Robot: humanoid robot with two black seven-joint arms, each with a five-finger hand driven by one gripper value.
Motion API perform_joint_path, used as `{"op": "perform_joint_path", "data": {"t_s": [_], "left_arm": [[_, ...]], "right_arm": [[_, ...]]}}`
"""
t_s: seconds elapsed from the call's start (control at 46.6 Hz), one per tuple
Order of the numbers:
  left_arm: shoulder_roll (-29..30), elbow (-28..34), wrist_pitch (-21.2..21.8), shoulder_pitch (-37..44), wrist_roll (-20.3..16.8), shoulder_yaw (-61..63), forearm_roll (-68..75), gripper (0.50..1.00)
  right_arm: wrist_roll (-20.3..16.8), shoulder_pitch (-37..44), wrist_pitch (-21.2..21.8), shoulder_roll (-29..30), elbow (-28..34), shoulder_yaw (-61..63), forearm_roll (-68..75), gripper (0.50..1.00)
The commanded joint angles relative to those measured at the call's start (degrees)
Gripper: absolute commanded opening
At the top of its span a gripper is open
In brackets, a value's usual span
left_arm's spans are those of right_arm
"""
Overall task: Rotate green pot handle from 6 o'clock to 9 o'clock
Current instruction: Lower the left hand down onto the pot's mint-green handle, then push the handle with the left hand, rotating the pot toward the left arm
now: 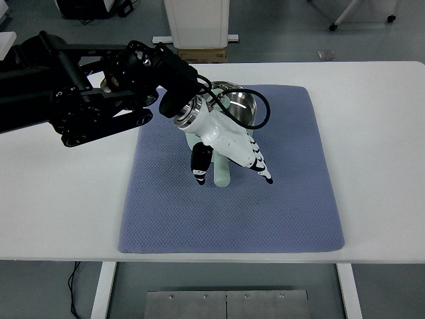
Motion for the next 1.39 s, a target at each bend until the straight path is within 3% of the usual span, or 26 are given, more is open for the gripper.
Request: {"op": "perform_joint_path", "data": {"t_s": [0.0,1.373], "left_arm": [[0.0,0.1,0.0,-0.1,0.0,1.2,0.0,1.000],[0.9,0.1,0.0,-1.0,0.0,12.8,0.0,1.000]], "right_arm": [[0.0,0.0,0.0,0.0,0.0,0.0,0.0,1.000],[0.0,0.0,0.0,0.0,0.0,0.0,0.0,1.000]]}}
